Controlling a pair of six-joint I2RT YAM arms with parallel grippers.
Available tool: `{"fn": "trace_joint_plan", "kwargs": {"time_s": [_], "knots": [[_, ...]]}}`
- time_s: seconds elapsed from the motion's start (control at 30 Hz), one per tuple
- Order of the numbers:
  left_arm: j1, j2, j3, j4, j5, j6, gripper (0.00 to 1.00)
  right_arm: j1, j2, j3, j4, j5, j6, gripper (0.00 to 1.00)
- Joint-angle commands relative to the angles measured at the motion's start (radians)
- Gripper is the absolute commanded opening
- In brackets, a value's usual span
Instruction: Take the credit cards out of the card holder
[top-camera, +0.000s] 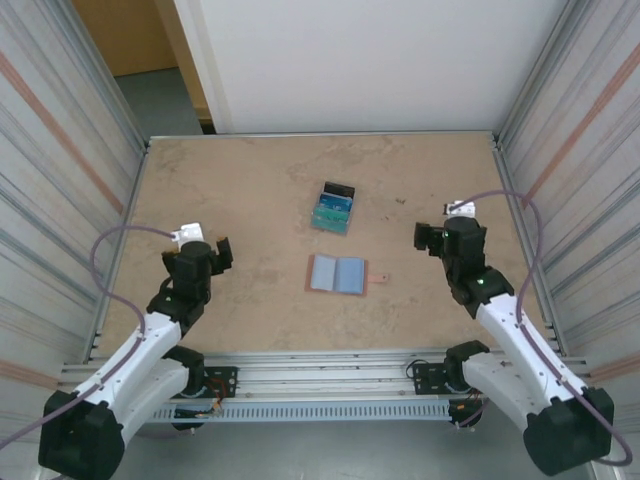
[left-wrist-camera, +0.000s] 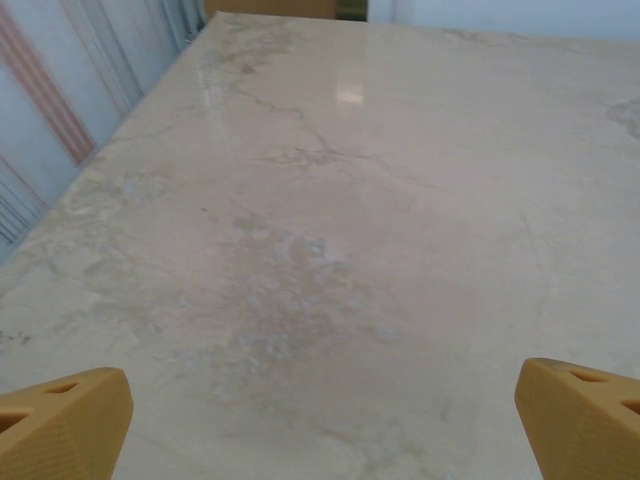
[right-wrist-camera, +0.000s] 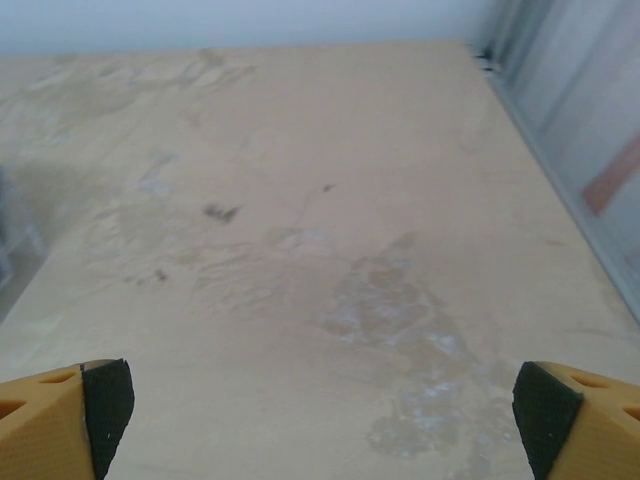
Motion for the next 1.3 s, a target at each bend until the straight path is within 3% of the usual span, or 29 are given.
{"fn": "trace_joint_plan", "kwargs": {"time_s": [0.0, 0.3, 0.53, 0.83, 1.27], "knots": [[0.065, -0.031, -0.041, 0.176, 0.061, 0.088, 0.99, -0.039, -0.058, -0.049, 0.048, 0.039, 0.070, 0.99], [0.180, -0.080, -0.128, 0.313, 0.175, 0.183, 0.99, -0.113, -0.112, -0.117, 0.078, 0.034, 0.110, 0.99], [0.243, 0.017, -0.157, 0.514, 0.277, 0.248, 0.99, -0.136, -0.100, -0.128, 0.107, 0.089, 0.168, 0.99], [0.249, 0.245, -0.112, 0.677, 0.352, 0.309, 0.99, -0.144, -0.074, -0.148, 0.167, 0.078, 0.119, 0.99], [0.250, 0.361, -0.136, 0.810, 0.439, 0.294, 0.99, -0.143, -0.159, -0.296, 0.360, 0.020, 0.012, 0.99]]}}
